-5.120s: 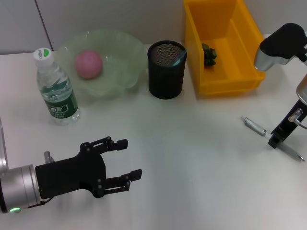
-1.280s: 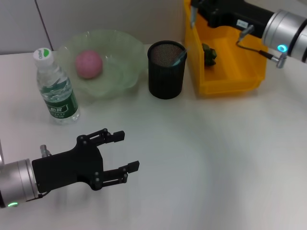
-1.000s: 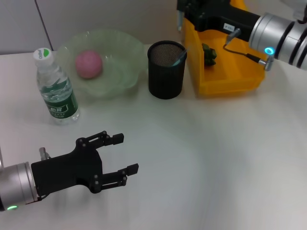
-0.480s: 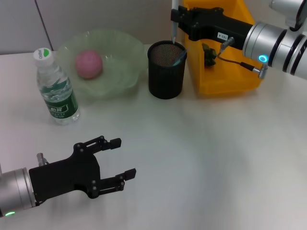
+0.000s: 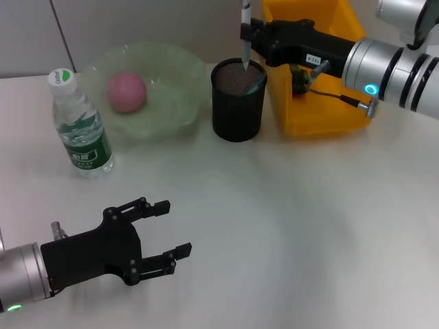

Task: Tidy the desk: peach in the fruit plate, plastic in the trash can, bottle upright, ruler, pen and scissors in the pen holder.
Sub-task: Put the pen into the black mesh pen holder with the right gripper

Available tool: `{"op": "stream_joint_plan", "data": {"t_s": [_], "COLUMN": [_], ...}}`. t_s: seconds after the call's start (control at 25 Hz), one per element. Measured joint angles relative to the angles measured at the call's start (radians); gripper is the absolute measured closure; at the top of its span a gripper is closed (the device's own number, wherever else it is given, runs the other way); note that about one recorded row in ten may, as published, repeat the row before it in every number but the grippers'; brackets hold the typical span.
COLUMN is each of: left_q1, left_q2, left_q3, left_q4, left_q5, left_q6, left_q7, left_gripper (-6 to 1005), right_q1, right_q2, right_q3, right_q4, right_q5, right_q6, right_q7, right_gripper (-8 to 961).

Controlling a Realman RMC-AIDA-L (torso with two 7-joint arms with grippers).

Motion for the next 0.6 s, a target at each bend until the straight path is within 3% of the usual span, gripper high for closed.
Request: {"op": "stream_joint_plan", "data": {"t_s": [0.6], "left_q1": [0.000], "left_q2": [0.005], "left_q3": [0.002], "left_q4": [0.005], "left_q5": [0.002], "left_q6": [0.000], "left_q7": [0.001], "left_gripper": [202], "right_q1": [0.010], "right_q2": [0.003], "right_q3": [-0.024], "right_q4": [0.013], "right_q5": [0.000], "right_q6": [0.043], "right_q7": [-0.006], "right_gripper": [797]}}
